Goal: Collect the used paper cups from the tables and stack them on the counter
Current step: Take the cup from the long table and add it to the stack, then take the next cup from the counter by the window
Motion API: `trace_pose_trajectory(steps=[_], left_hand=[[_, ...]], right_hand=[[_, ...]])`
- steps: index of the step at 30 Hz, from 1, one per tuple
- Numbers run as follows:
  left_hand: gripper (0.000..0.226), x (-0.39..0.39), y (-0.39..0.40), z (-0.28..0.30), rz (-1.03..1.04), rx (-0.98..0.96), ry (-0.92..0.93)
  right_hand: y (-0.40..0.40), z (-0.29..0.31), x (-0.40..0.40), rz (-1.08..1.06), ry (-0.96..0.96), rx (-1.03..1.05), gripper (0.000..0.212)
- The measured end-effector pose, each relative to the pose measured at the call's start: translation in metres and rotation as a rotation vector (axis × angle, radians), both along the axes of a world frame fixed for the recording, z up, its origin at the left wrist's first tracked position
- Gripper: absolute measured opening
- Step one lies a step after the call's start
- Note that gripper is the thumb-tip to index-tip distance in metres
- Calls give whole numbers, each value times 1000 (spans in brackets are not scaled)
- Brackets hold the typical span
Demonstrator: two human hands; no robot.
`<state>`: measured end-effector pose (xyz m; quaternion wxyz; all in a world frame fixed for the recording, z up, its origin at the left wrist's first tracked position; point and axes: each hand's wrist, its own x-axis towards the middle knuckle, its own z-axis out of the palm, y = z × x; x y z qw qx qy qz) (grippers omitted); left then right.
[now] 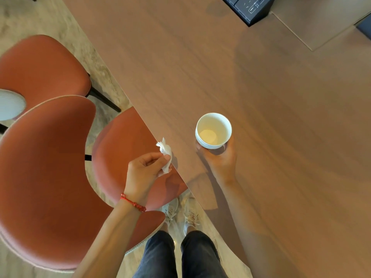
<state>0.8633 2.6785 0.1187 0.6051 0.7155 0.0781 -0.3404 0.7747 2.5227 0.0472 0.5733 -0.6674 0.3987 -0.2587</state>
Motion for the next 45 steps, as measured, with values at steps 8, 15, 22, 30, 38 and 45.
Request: trace_pose_trajectory(steps=[8, 15, 22, 30, 38, 45], left_hand=[[10, -5, 19, 12, 127, -59, -8], [16, -11, 59, 30, 290, -104, -3], [9, -17, 139, 46, 485, -116, -79], [10, -35, 285, 54, 685, -151, -102], [10, -55, 468, 54, 931, -209, -85], [12, -80, 570, 43, 1155, -181, -131]], right_hand=[[7, 39, -4, 125, -106, 46, 72], [45, 69, 6, 333, -161, 85, 74], [127, 87, 27, 621, -125, 116, 72], [272, 104, 37, 924, -88, 109, 60], [449, 117, 49, 1169, -76, 67, 55], [559, 112, 66, 1387, -109, -13, 57]])
